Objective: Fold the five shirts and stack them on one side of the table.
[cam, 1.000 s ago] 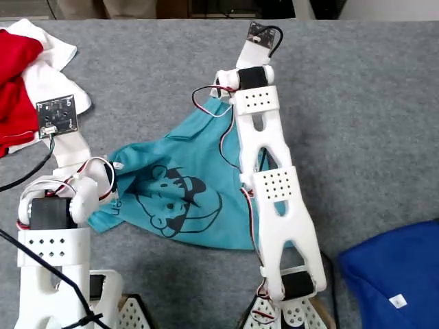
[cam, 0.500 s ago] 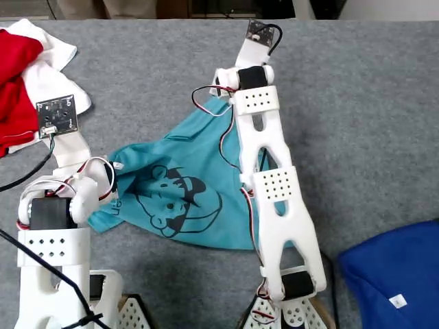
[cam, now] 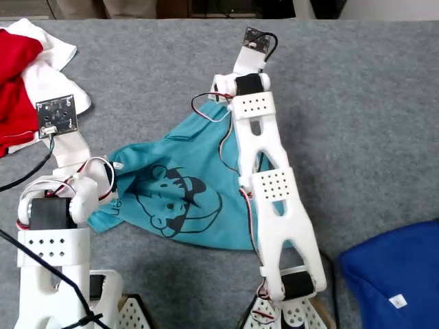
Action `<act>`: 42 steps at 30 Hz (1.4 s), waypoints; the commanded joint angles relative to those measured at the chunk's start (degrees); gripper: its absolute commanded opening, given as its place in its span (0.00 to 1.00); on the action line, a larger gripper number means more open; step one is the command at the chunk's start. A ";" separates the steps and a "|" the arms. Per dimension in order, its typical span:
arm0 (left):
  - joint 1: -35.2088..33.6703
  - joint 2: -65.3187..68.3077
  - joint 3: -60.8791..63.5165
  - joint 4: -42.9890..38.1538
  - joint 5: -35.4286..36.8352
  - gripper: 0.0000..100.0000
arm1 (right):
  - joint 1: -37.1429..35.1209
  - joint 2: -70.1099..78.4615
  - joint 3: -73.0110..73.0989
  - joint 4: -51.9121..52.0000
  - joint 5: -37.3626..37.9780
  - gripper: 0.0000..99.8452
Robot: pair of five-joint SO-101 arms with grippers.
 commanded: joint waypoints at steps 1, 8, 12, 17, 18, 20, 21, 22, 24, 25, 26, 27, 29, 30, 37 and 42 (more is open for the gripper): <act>0.09 -0.48 -2.64 0.18 -0.44 0.02 | 0.66 -0.13 -1.01 -0.97 0.53 0.19; 0.09 -0.57 -2.64 0.18 -0.44 0.02 | 0.75 -0.13 -1.01 -0.79 0.79 0.02; 0.09 -0.66 -2.64 0.18 -0.44 0.02 | 0.92 -0.40 -1.19 -0.62 0.53 0.01; 0.09 -0.75 -2.64 0.18 -0.44 0.02 | 1.10 -0.66 -1.36 -0.53 0.79 0.01; 0.09 -0.75 -2.64 0.18 -0.44 0.02 | 1.10 -0.66 -1.45 -0.53 0.79 0.01; 0.09 -0.75 -2.64 0.18 -0.44 0.02 | 1.19 -0.75 -1.45 -0.53 0.62 0.01; 0.09 -0.75 -2.64 0.18 -0.44 0.02 | 1.19 -0.92 -1.71 -0.53 0.62 0.01; 0.09 -0.75 -2.64 0.18 -0.44 0.02 | 1.19 -1.45 -2.15 -0.35 0.53 0.01; 0.09 -0.75 -2.64 0.18 -0.44 0.02 | 1.19 -2.51 -3.47 0.35 0.53 0.01; 0.09 -0.84 -2.64 0.18 -0.44 0.02 | 1.19 -3.21 -4.44 0.79 0.53 0.01; 0.09 -0.84 -2.64 0.18 -0.44 0.02 | 1.19 -4.09 -4.79 1.05 0.53 0.01; 0.09 -0.84 -2.64 0.18 -0.44 0.02 | 1.19 -5.32 -4.70 1.41 0.53 0.01; 0.09 -0.84 -2.64 0.18 -0.44 0.02 | 1.19 -8.04 -4.62 2.02 0.53 0.01; 0.09 -0.84 -2.64 0.18 -0.44 0.02 | 1.19 -9.27 -4.62 2.37 0.53 0.01; 0.09 -0.84 -2.99 0.18 -0.44 0.02 | 1.27 -18.15 -4.62 2.73 0.88 0.01; 0.00 -0.92 -8.44 -0.09 -0.53 0.02 | 2.15 -26.15 -4.62 2.64 1.05 0.01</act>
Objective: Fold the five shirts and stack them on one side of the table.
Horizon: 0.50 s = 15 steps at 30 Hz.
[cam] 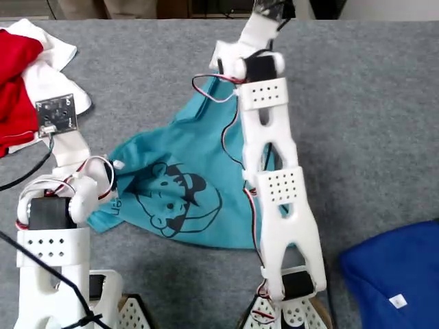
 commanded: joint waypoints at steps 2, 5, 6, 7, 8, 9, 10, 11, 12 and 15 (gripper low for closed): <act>0.00 -0.92 -11.08 0.09 -0.53 0.02 | 2.95 -13.14 -3.12 0.09 0.79 0.01; 0.00 -0.92 -17.93 0.09 -0.53 0.02 | 4.79 -19.21 -3.12 0.00 1.41 0.01; 0.00 -0.92 -20.13 0.09 -0.53 0.02 | 5.41 -21.23 -3.12 -0.09 2.37 0.01; 0.00 -0.92 -22.15 0.09 -0.53 0.02 | 5.93 -23.34 -3.12 -0.18 2.99 0.01; 0.00 -0.92 -24.09 0.09 -0.53 0.02 | 6.46 -25.45 -3.12 -0.18 3.43 0.01; 0.00 -0.92 -25.93 0.09 -0.53 0.02 | 6.99 -27.56 -3.12 -0.18 3.96 0.01; 0.00 -0.92 -27.78 0.09 -0.53 0.02 | 7.43 -29.67 -3.12 -0.18 4.40 0.01; 0.00 -0.92 -29.36 0.09 -0.53 0.02 | 7.87 -31.78 -3.12 -0.18 4.84 0.01; 0.00 -0.92 -30.86 0.09 -0.53 0.02 | 8.13 -33.80 -3.12 -0.18 5.19 0.01; 0.00 -0.92 -35.16 0.09 -0.53 0.02 | 8.75 -39.52 -3.03 -0.18 6.42 0.01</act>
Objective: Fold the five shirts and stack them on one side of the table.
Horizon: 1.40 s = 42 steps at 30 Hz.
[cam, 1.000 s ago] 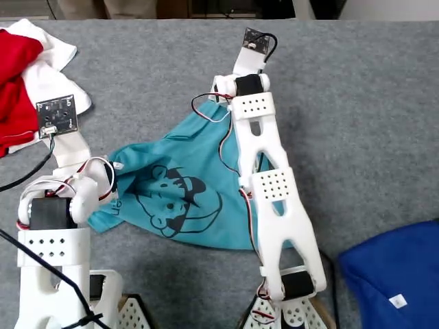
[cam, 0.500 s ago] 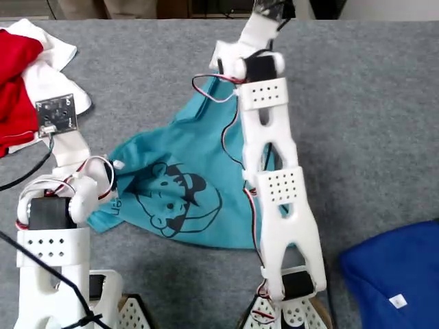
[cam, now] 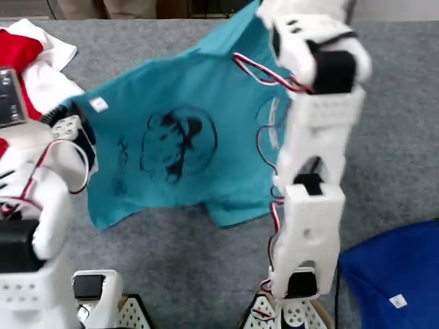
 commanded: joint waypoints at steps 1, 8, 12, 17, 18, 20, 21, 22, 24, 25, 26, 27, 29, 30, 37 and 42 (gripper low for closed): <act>0.00 -0.84 -7.47 0.09 -0.53 0.02 | 1.45 -10.51 -2.95 -0.18 1.49 0.01; -0.09 -0.84 -16.35 0.18 -0.53 0.02 | 1.63 -20.35 -2.95 -0.18 3.87 0.01; -0.09 -0.84 -21.71 0.18 -0.53 0.02 | 1.71 -24.84 -2.86 -0.26 5.19 0.01; -0.09 -0.84 -27.69 0.18 -0.62 0.02 | 1.71 -28.62 -2.77 -2.81 11.52 0.01; -0.09 -0.84 -28.57 0.18 -0.62 0.02 | 1.71 -28.97 -2.68 -4.04 13.27 0.01; -0.09 -0.84 -29.71 0.18 -2.11 0.02 | 1.71 -29.41 -1.71 -6.51 16.53 0.01; -0.09 -0.84 -29.98 0.18 -3.08 0.02 | 1.71 -29.49 -1.10 -7.74 18.02 0.01; -0.09 -0.84 -29.98 0.18 -3.87 0.02 | 1.71 -29.49 -0.66 -8.79 19.52 0.01; -0.09 -0.84 -29.71 0.18 -4.48 0.02 | 1.54 -29.49 -0.13 -10.81 22.86 0.01; -0.09 -0.84 -29.63 0.26 -4.48 0.02 | 1.45 -29.49 -0.13 -11.96 24.53 0.01; -0.09 -0.84 -29.54 0.35 -4.48 0.02 | 1.36 -29.49 -0.13 -13.27 26.29 0.01; 0.00 -0.84 -29.54 1.05 -4.48 0.02 | 1.27 -29.49 -0.13 -14.51 28.04 0.01; 0.00 -0.84 -29.63 3.52 -4.48 0.02 | 1.27 -29.49 -0.13 -16.79 30.59 0.01; 0.00 -0.84 -29.63 5.01 -4.48 0.02 | 1.27 -29.49 -0.13 -17.49 31.82 0.01; 0.09 -0.75 -26.46 12.48 -4.22 0.02 | 1.27 -31.25 0.13 -18.20 35.25 0.01; 0.09 -0.84 -20.31 12.13 -4.22 0.02 | 1.36 -32.48 0.22 -18.20 35.25 0.01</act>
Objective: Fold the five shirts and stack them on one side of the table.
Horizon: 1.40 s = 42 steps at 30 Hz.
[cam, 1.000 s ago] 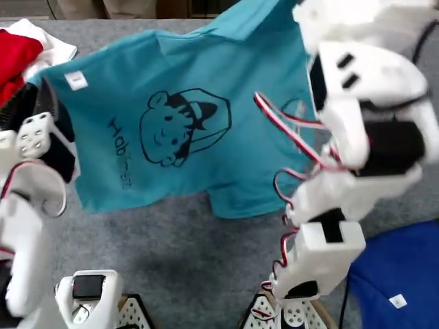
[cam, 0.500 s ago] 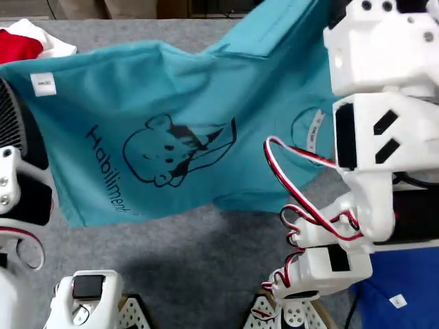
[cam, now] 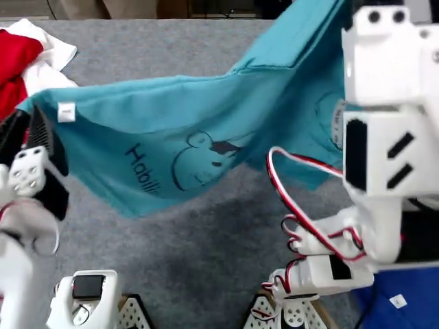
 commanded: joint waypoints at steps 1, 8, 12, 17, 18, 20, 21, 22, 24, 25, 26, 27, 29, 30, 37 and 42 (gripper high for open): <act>0.09 0.04 1.32 -0.18 -0.09 0.02 | 0.57 -1.36 0.40 -1.58 0.79 0.01; -3.96 -0.04 -3.08 -7.38 0.00 0.02 | 0.66 -1.71 0.31 -1.67 2.64 0.01; -9.14 -0.04 -5.89 -11.87 -0.18 0.02 | 0.48 -1.89 -0.22 -2.11 2.55 0.01; -11.96 -0.04 -8.09 -12.48 -0.26 0.02 | 0.40 -4.35 0.40 -6.68 2.02 0.01; -11.96 -0.04 -8.26 -12.48 -0.26 0.02 | 0.40 -4.88 0.40 -6.68 1.23 0.01; -11.87 -0.92 -8.44 -12.40 -0.26 0.02 | 0.40 -5.85 0.40 -6.42 -0.62 0.01; -11.78 -1.89 -8.09 -12.40 -0.18 0.02 | 0.40 -6.37 0.40 -6.33 -0.88 0.01; -11.60 -3.03 -7.91 -12.40 -0.18 0.02 | 0.40 -6.81 0.40 -6.33 -1.14 0.01; -11.43 -5.67 -7.82 -12.40 0.00 0.02 | 0.40 -7.78 0.40 -6.33 -1.85 0.01; -11.43 -6.99 -7.82 -12.48 0.00 0.02 | 0.40 -8.22 0.40 -6.33 -1.93 0.01; -11.43 -8.13 -7.82 -12.57 0.00 0.02 | 0.40 -8.57 0.48 -6.33 -1.93 0.01; -11.43 -9.27 -7.82 -12.66 0.00 0.02 | 0.40 -9.19 1.10 -6.33 -2.02 0.01; -11.43 -11.38 -7.91 -12.84 0.00 0.02 | 0.40 -10.51 2.77 -6.59 -3.52 0.01; -11.43 -12.18 -7.91 -12.84 0.00 0.02 | 0.40 -11.30 3.56 -6.68 -4.40 0.01; -11.43 -12.79 2.37 -15.82 0.00 0.02 | 0.40 -12.53 21.05 -6.86 -12.04 0.01; -11.69 -12.79 25.76 -28.84 -0.35 0.02 | 0.40 -12.35 39.96 -11.08 -16.79 0.01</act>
